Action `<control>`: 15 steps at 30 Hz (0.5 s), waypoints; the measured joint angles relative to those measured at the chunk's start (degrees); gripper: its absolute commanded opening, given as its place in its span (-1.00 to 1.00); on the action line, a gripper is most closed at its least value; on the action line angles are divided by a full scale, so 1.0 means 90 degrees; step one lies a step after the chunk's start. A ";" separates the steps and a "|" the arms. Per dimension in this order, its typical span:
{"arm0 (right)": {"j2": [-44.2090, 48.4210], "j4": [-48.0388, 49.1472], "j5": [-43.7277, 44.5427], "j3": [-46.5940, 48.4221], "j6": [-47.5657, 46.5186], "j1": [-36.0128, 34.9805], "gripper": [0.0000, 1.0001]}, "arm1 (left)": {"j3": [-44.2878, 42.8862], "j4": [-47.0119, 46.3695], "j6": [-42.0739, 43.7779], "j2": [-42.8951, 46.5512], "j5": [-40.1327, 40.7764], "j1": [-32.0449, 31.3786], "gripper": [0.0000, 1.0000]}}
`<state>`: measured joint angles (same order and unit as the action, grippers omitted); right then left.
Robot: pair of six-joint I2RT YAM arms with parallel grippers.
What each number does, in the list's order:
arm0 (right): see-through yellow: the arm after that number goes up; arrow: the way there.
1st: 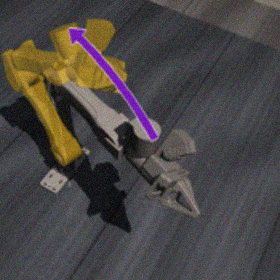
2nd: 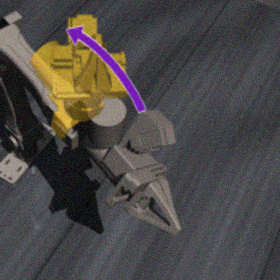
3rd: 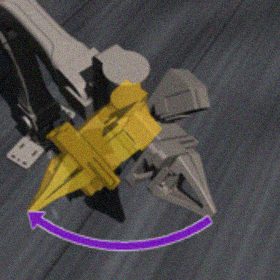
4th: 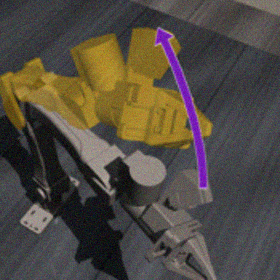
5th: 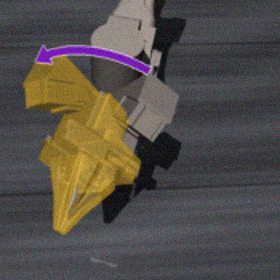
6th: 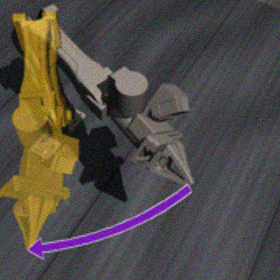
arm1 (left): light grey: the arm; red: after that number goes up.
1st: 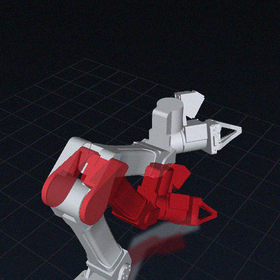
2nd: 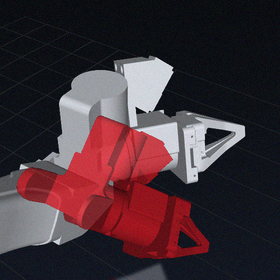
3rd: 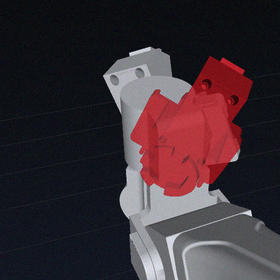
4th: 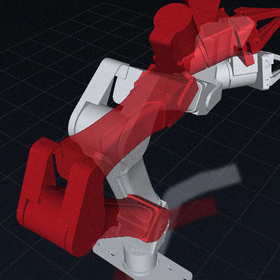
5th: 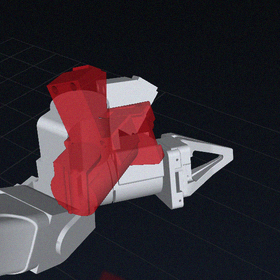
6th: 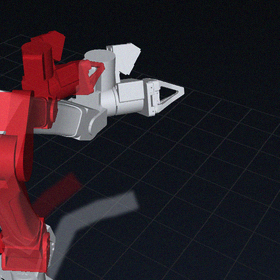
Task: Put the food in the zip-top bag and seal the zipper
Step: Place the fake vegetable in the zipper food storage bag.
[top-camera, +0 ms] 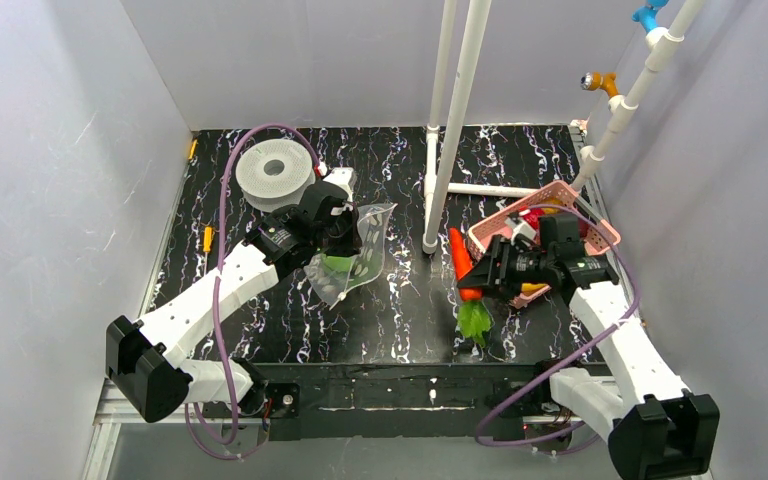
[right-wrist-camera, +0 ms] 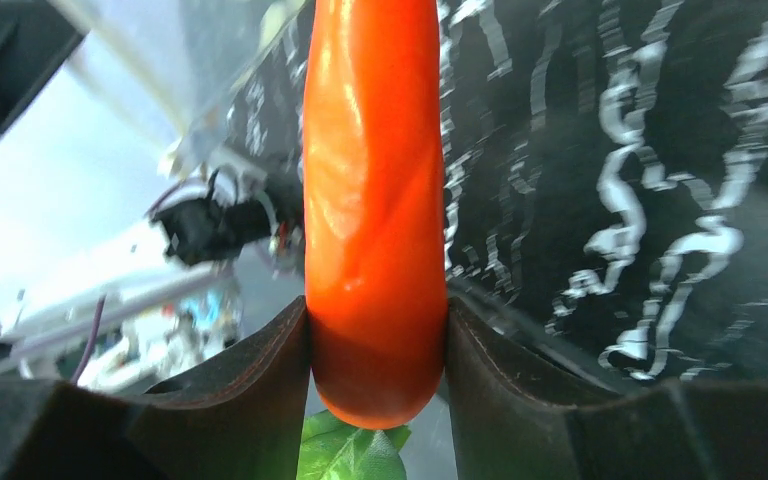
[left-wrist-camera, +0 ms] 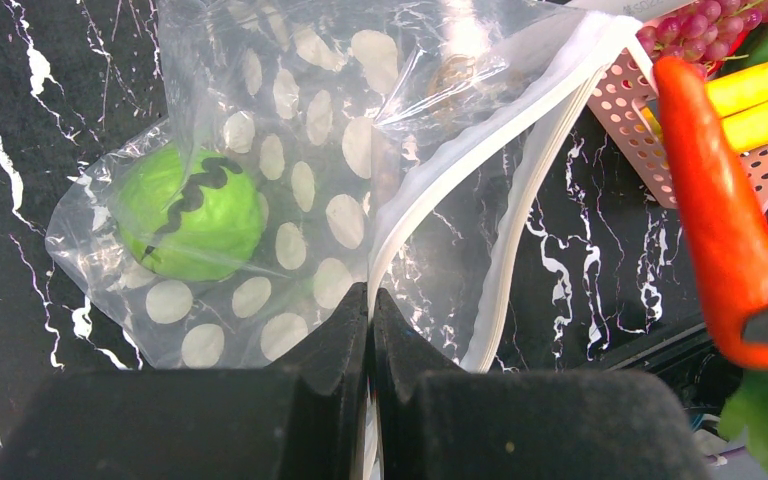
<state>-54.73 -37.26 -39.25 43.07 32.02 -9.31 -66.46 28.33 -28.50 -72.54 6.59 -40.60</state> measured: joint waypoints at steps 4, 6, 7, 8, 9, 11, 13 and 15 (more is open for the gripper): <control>0.0174 0.0223 -0.0473 -0.0002 0.0306 -0.0839 -0.97 | 0.0000 -0.0001 0.0018 -0.0002 0.0000 0.0000 -1.00; 0.0270 0.0477 -0.0572 -0.0002 0.0579 -0.1254 -0.97 | 0.0000 -0.0001 0.0020 -0.0011 0.0000 0.0000 -1.00; 0.0294 0.0655 -0.0596 -0.0002 0.0778 -0.1472 -0.97 | -0.0001 -0.0001 0.0020 -0.0017 -0.0001 0.0000 -1.00; 0.0294 0.0881 -0.0611 -0.0006 0.1014 -0.1705 -0.97 | -0.0002 -0.0001 0.0020 -0.0023 -0.0005 0.0000 -1.00; 0.0275 0.1147 -0.0613 -0.0017 0.1257 -0.1953 -0.97 | -0.0002 -0.0001 0.0020 -0.0030 -0.0013 0.0000 -1.00; 0.0178 0.1638 -0.0562 -0.0031 0.1695 -0.2481 -0.97 | -0.0002 -0.0001 0.0020 -0.0046 -0.0038 0.0000 -1.00; -0.0027 0.2018 -0.0421 -0.0002 0.2030 -0.3018 -0.97 | -0.0004 -0.0001 0.0020 -0.0060 -0.0074 0.0000 -1.00; -0.0334 0.2171 -0.0258 0.0150 0.2257 -0.3485 -0.97 | -0.0005 -0.0001 0.0020 -0.0087 -0.0118 0.0000 -1.00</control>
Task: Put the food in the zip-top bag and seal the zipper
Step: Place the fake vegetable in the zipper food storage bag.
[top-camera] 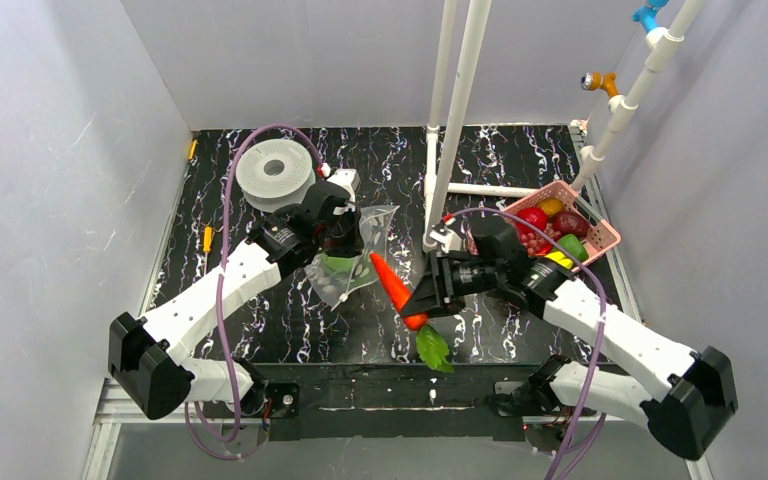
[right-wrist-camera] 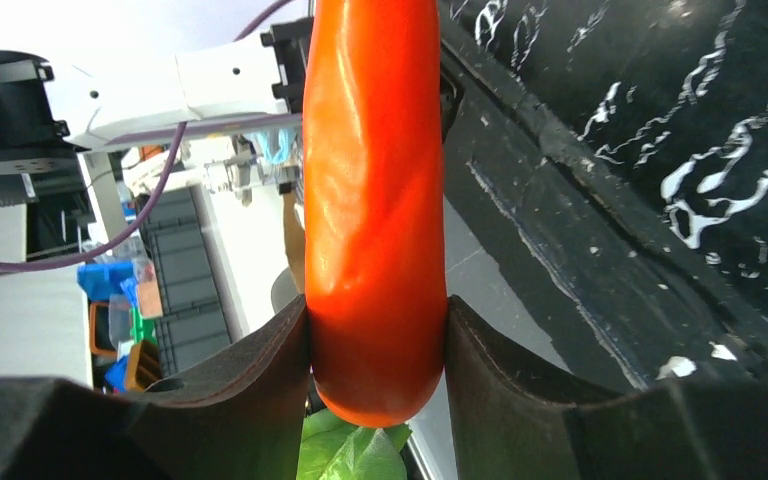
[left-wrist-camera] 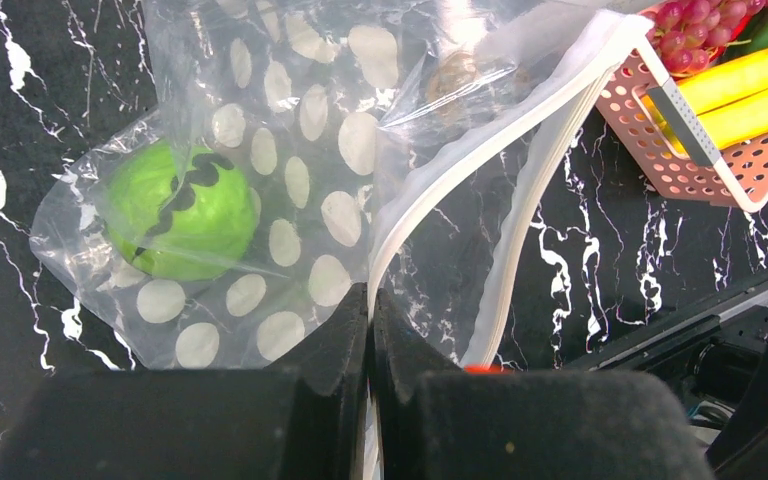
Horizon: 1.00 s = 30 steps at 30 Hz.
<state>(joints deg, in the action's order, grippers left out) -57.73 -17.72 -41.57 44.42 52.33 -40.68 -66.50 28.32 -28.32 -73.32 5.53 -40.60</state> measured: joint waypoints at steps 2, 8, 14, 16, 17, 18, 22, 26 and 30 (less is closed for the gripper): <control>-0.0338 0.0021 0.0145 0.0276 0.0160 -0.0331 -0.97 | 0.0000 0.0000 0.0000 -0.0047 -0.0044 0.0000 -1.00; -0.0986 -0.0417 0.0968 0.1066 0.0560 -0.0657 -0.97 | 0.0000 -0.0054 0.0017 -0.0082 -0.0058 0.0041 -1.00; -0.1061 -0.0769 0.2069 0.1176 0.0691 -0.0657 -0.97 | 0.0000 -0.0068 0.0015 -0.0080 -0.0083 0.0032 -1.00; -0.1061 -0.0833 0.2321 0.1178 0.0699 -0.0657 -0.97 | 0.0000 -0.0088 0.0014 -0.0080 -0.0088 0.0032 -1.00; -0.1062 -0.0857 0.2419 0.1188 0.0701 -0.0657 -0.97 | 0.0000 -0.0099 0.0010 -0.0080 -0.0103 0.0032 -1.00; -0.1073 -0.0895 0.2524 0.1221 0.0704 -0.0658 -0.97 | 0.0000 -0.0110 0.0005 -0.0080 -0.0130 0.0032 -1.00; -0.1401 -0.0944 0.2727 0.1664 0.0717 -0.0672 -0.97 | 0.0000 -0.0162 -0.0005 -0.0080 -0.0292 0.0032 -1.00; -0.2095 -0.0929 0.2968 0.2351 0.0724 -0.0738 -0.97 | 0.0000 -0.0225 -0.0004 -0.0073 -0.0411 0.0032 -1.00; -0.2731 -0.1237 0.3284 0.3046 0.0749 -0.0776 -0.97 | 0.0000 -0.0244 0.0009 -0.0023 -0.0412 0.0033 -1.00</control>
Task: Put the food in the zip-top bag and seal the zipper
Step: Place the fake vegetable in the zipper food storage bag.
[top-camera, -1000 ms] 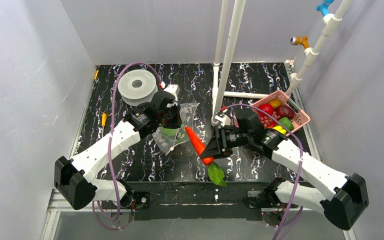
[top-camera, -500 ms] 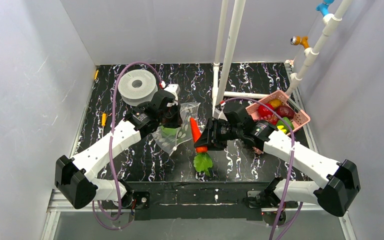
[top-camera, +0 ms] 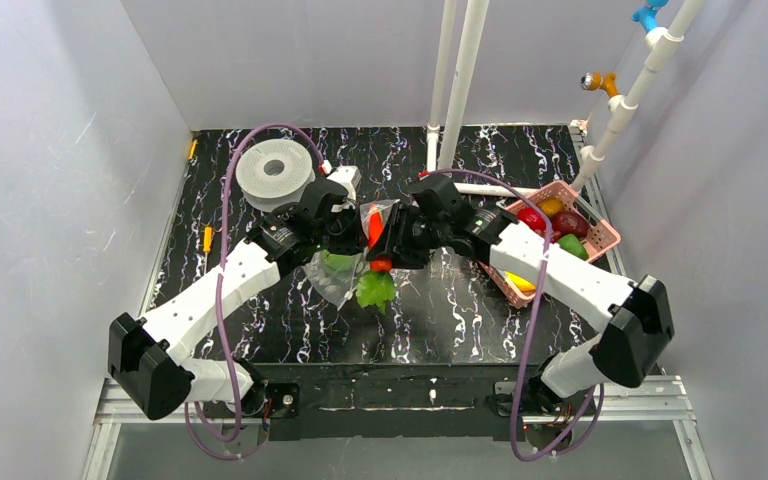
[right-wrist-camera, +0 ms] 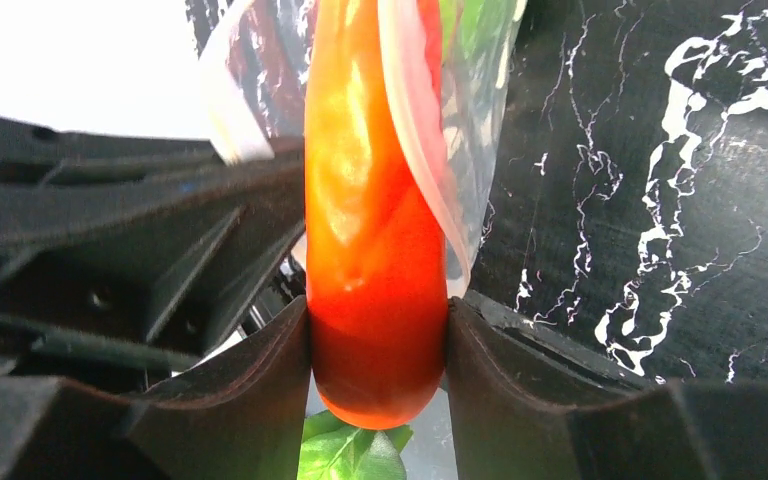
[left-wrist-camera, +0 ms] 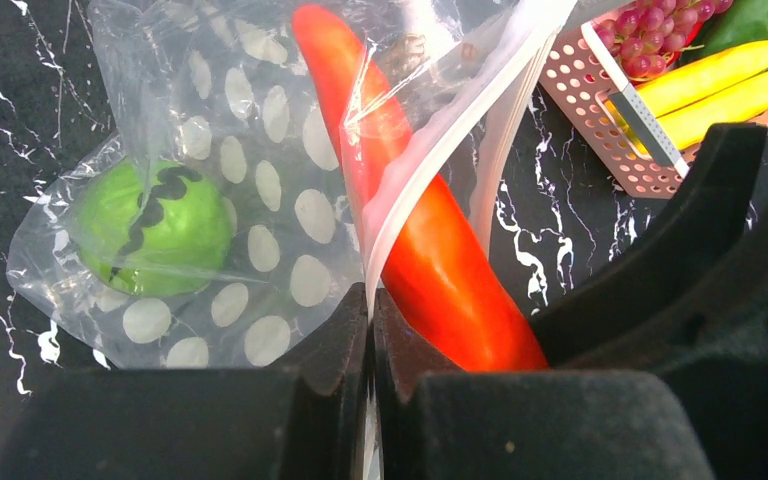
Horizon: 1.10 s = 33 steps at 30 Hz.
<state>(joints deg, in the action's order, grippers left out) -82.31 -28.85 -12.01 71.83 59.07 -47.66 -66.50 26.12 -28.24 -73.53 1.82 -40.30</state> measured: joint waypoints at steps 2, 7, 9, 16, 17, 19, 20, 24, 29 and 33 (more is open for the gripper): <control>-0.0222 -0.0202 0.0167 0.0298 0.0031 0.0000 -0.97 | 0.0000 0.0001 0.0007 0.0031 0.0020 0.0008 -1.00; -0.0408 -0.0382 0.0525 0.0543 -0.0644 -0.0008 0.44 | 0.0000 -0.0017 0.0011 0.0082 0.0032 0.0008 -1.00; -0.0443 -0.0453 0.0629 0.0622 -0.0866 -0.0012 0.61 | 0.0000 -0.0034 0.0011 0.0104 0.0030 0.0006 -1.00; -0.0484 -0.0506 0.0678 0.0733 -0.1326 -0.0013 0.72 | 0.0000 -0.0038 0.0011 0.0155 0.0032 0.0006 -1.00; -0.0473 -0.0503 0.0654 0.0728 -0.1367 -0.0021 0.71 | 0.0000 -0.0038 0.0011 0.0158 0.0032 0.0006 -1.00; -0.0401 -0.0503 0.0632 0.0672 -0.1429 -0.0065 0.69 | 0.0000 -0.0038 0.0011 0.0165 0.0032 0.0006 -1.00; -0.0336 -0.0504 0.0625 0.0623 -0.1443 -0.0082 0.67 | 0.0000 -0.0038 0.0011 0.0167 0.0032 0.0006 -1.00; 0.0011 -0.0521 0.0580 0.0363 -0.1535 -0.0193 0.40 | 0.0000 -0.0038 0.0011 0.0169 0.0032 0.0006 -1.00; 0.0203 -0.0517 0.0583 0.0256 -0.1873 -0.0559 -0.12 | 0.0000 -0.0038 0.0011 0.0169 0.0030 0.0006 -1.00; 0.0201 -0.0492 0.0595 0.0256 -0.2132 -0.0786 -0.39 | 0.0000 -0.0038 0.0011 0.0169 0.0030 0.0006 -1.00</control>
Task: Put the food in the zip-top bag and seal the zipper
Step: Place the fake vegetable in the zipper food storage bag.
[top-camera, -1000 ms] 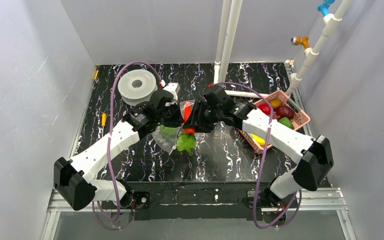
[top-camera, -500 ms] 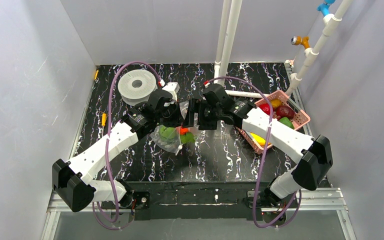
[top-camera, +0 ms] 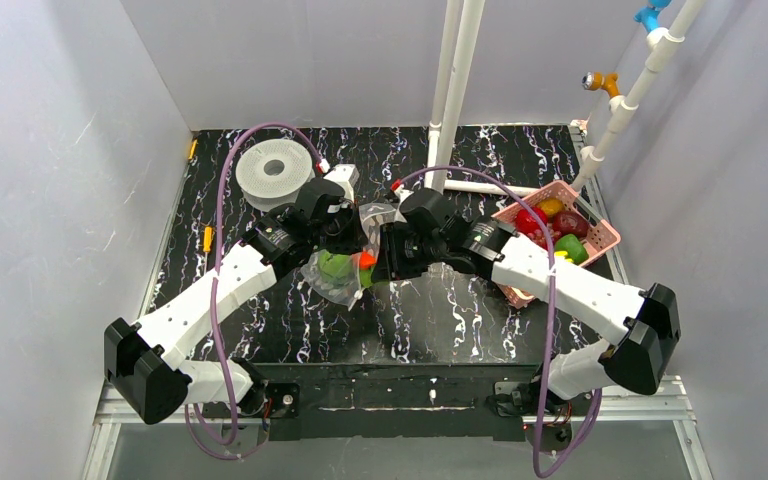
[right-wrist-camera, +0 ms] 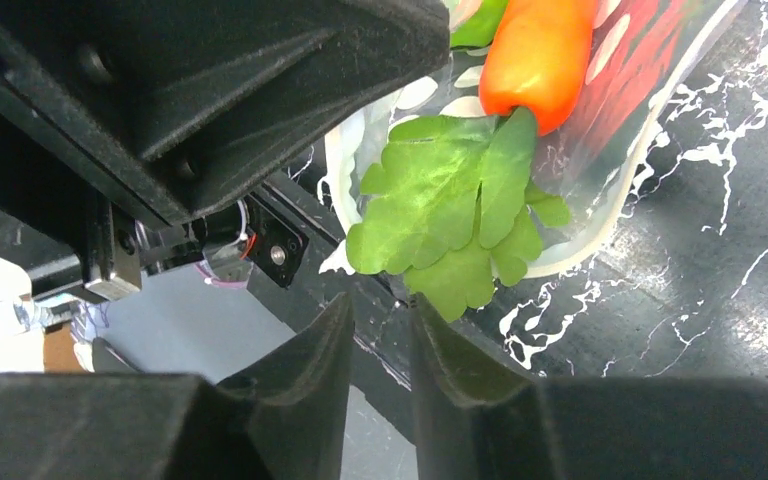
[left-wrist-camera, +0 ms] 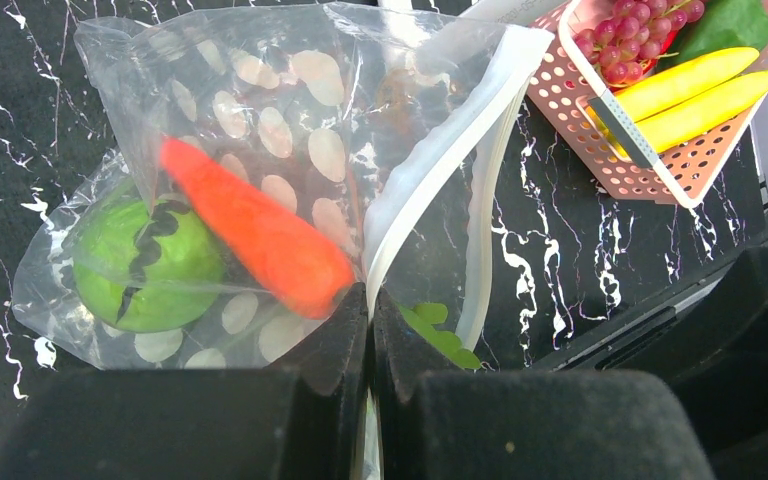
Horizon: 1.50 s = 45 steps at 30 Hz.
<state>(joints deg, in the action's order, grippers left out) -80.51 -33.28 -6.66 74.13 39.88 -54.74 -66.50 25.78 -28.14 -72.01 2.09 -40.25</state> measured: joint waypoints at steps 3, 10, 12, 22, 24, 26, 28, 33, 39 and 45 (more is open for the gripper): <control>-0.0041 0.0130 0.0149 -0.0022 -0.0056 -0.0035 -0.47 | 0.0000 0.0000 0.0000 0.0000 -0.0002 0.0000 -1.00; -0.0804 0.1127 0.0787 -0.0517 -0.0008 -0.0103 -0.65 | 0.0017 -0.0005 -0.0049 0.0189 -0.0010 0.0000 -1.00; -0.1166 0.1498 0.0985 -0.0650 0.0030 -0.0150 -0.70 | 0.0029 -0.0021 -0.0077 0.0315 -0.0033 0.0000 -1.00; -0.2295 0.3508 0.1241 -0.0850 0.0378 -0.0220 -0.56 | 0.0231 -0.0016 -0.0232 0.0396 -0.0042 0.0032 -1.00; -0.2238 0.3774 0.1083 -0.0988 0.0434 -0.0196 -0.47 | 0.0228 -0.0043 -0.0247 0.0391 -0.0081 0.0032 -1.00; -0.2112 0.3957 0.0767 -0.1178 0.0535 -0.0125 -0.34 | 0.0228 -0.0095 -0.0283 0.0391 -0.0168 0.0029 -1.00; -0.1915 0.4010 0.0316 -0.1340 0.0682 0.0022 -0.25 | 0.0217 -0.0204 -0.0298 0.0391 -0.0247 -0.0015 -1.00; -0.1426 0.2999 -0.0227 -0.1153 0.0690 0.0246 0.09 | 0.0083 -0.0528 -0.0342 0.0391 -0.0479 -0.0112 -1.00; -0.0896 0.0357 0.0405 -0.0429 0.0463 0.0197 0.55 | -0.0034 -0.0532 -0.0414 0.0417 -0.0729 -0.0201 -1.00; 0.0470 -0.0838 0.1044 -0.0749 0.0399 0.0116 0.79 | -0.0215 -0.1049 -0.0688 0.0454 -0.1537 -0.0426 -1.00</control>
<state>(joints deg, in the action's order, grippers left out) -76.28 -40.82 2.74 67.39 43.48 -53.69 -68.43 16.34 -34.33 -67.92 -11.75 -44.08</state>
